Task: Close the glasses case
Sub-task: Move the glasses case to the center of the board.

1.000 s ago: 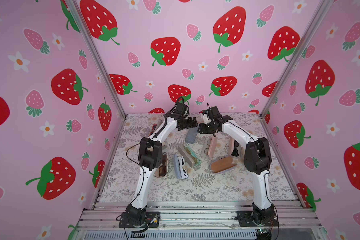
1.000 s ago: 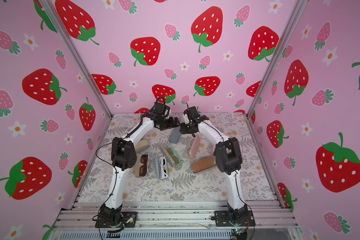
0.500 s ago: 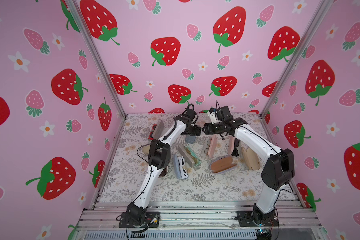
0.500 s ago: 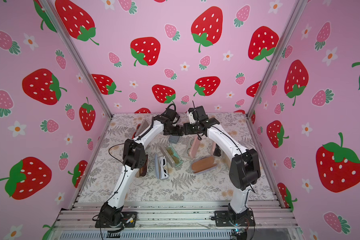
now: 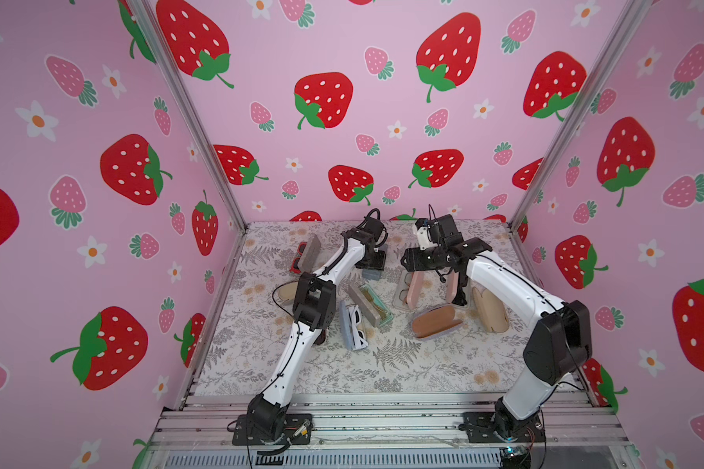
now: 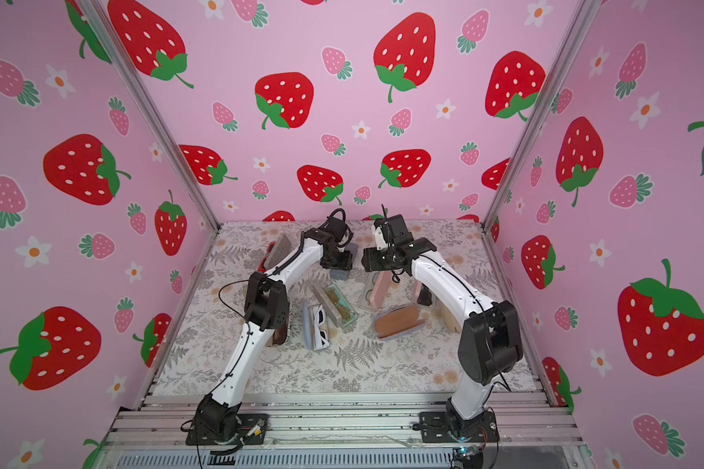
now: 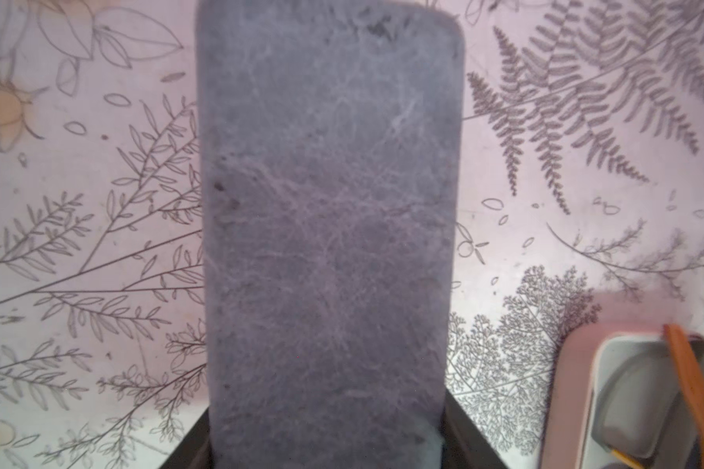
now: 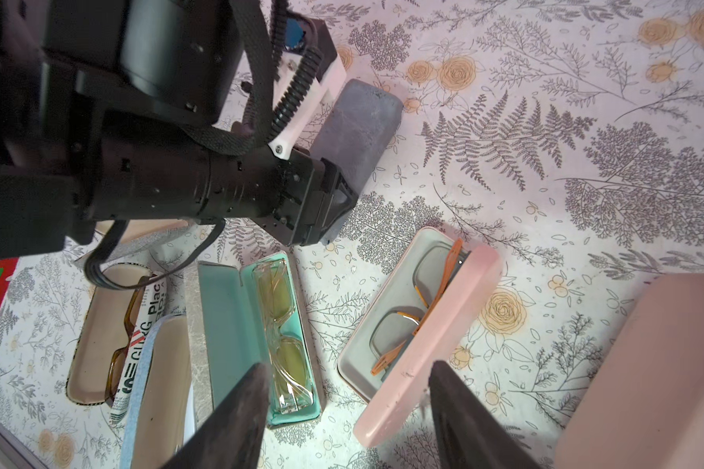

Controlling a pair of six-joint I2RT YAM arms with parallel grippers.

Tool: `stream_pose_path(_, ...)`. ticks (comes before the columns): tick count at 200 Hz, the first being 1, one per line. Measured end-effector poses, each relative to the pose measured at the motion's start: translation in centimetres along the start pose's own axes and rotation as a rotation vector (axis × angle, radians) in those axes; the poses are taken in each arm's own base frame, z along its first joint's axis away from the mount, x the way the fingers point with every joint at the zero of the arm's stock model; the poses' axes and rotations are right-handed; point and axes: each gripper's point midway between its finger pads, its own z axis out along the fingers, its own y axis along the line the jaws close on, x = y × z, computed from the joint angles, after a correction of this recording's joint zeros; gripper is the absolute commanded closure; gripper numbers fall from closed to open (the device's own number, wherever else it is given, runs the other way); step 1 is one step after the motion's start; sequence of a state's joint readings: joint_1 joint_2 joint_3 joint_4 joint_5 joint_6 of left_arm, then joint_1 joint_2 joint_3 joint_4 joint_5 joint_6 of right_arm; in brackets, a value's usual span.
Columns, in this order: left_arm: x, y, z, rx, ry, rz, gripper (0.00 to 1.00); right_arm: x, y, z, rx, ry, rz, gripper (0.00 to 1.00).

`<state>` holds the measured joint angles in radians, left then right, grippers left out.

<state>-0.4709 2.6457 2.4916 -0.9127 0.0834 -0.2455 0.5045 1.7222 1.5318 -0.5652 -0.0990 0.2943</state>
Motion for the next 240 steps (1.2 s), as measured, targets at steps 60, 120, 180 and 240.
stream_pose_path(60, -0.8, 2.9, -0.1, -0.015, -0.011, -0.078, 0.49, 0.5, 0.1, 0.2, -0.001, 0.013, 0.009, 0.36)
stream_pose_path(120, -1.5, 11.5, -1.3, -0.092, -0.037, -0.208, 0.48, 1.8, -0.1, 0.8, 0.006, 0.044, 0.034, 0.36)
stream_pose_path(180, -1.1, 13.8, -1.7, -0.111, -0.042, -0.239, 0.14, 2.3, -0.1, 0.9, 0.010, 0.061, 0.048, 0.31)
stream_pose_path(240, 0.3, 12.0, -3.9, -0.105, -0.026, -0.226, 0.11, 4.3, -0.5, 1.3, 0.044, 0.136, 0.097, 0.31)
